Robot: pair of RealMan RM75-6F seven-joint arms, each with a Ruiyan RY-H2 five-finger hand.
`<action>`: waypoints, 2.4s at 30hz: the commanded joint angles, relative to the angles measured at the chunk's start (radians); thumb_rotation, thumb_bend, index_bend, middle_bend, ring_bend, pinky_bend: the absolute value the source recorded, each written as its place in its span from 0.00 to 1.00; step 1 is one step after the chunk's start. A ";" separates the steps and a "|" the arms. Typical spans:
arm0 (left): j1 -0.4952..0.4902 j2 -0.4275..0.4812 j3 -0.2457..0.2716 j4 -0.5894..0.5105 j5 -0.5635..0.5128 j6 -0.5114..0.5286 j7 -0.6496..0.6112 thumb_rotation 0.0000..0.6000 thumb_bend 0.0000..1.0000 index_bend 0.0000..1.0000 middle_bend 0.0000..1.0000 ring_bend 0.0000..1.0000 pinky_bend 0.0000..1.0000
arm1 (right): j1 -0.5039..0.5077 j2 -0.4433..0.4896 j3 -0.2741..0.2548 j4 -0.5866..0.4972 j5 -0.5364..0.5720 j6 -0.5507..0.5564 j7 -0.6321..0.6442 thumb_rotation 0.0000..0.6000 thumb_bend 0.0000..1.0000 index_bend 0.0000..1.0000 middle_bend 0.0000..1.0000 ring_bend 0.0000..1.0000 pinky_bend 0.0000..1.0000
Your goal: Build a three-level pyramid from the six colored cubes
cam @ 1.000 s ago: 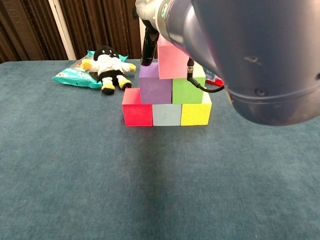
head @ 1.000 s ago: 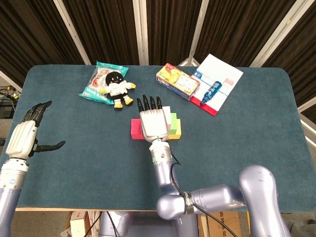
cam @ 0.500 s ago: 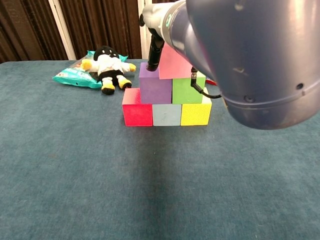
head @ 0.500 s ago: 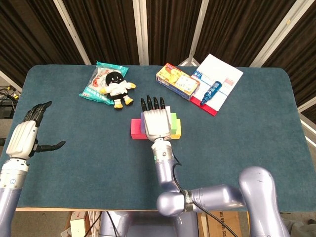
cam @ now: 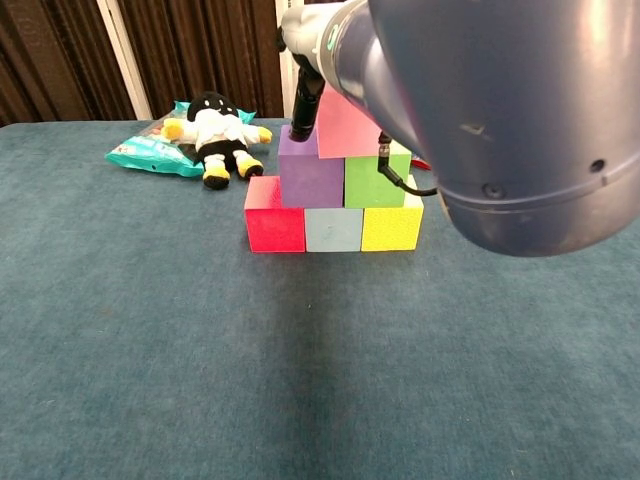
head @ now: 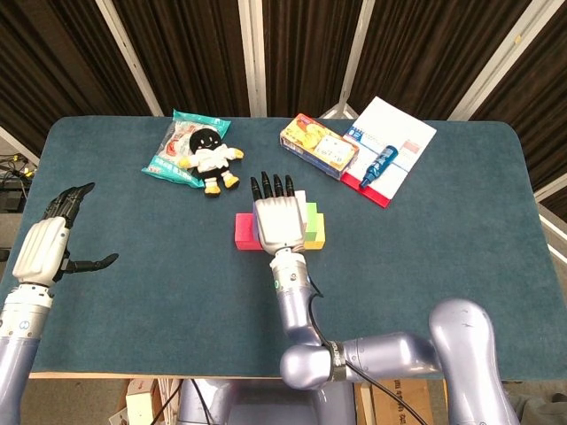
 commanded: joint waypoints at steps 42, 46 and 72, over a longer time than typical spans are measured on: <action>0.005 0.002 0.001 -0.008 0.010 0.008 0.003 1.00 0.13 0.00 0.06 0.00 0.00 | -0.058 0.014 -0.026 -0.016 -0.028 0.020 -0.043 1.00 0.32 0.00 0.00 0.00 0.00; 0.005 0.002 0.002 -0.009 0.010 0.008 0.003 1.00 0.13 0.00 0.06 0.00 0.00 | -0.058 0.009 -0.023 -0.014 -0.034 0.021 -0.041 1.00 0.32 0.00 0.00 0.00 0.00; 0.008 0.005 -0.001 -0.012 0.012 0.011 -0.002 1.00 0.13 0.00 0.06 0.00 0.00 | -0.057 -0.009 -0.005 -0.003 -0.040 0.024 -0.053 1.00 0.32 0.00 0.00 0.00 0.00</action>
